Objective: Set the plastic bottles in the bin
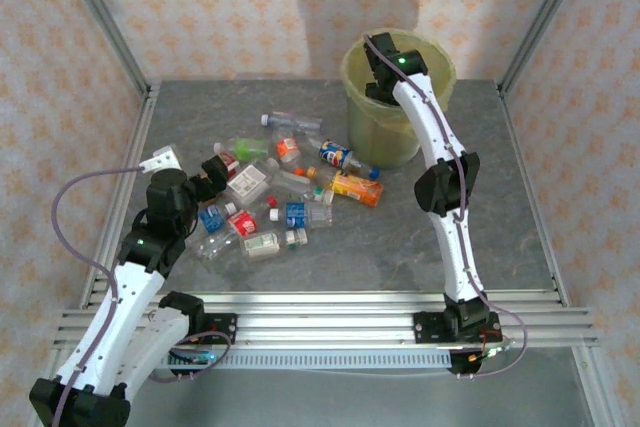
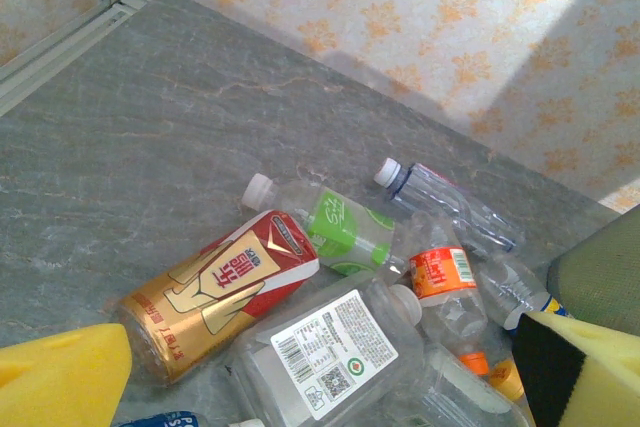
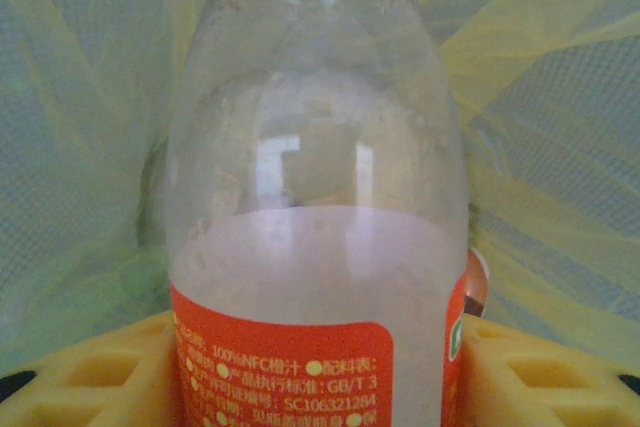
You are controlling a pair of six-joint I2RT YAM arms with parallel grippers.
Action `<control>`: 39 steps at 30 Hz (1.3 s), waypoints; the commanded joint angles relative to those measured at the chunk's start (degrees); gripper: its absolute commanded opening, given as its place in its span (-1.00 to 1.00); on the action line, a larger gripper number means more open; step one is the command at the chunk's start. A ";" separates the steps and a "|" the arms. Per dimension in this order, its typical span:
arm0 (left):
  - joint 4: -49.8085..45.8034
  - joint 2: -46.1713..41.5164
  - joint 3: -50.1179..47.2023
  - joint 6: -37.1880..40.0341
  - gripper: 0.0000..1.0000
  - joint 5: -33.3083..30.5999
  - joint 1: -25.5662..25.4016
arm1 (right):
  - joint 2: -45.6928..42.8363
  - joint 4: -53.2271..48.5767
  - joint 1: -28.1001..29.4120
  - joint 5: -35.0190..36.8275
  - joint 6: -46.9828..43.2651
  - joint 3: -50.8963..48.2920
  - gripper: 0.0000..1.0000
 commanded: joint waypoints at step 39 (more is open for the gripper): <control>-0.41 3.70 2.10 -0.89 1.00 0.78 -0.65 | -6.29 -4.00 0.15 -5.48 0.66 -15.10 0.54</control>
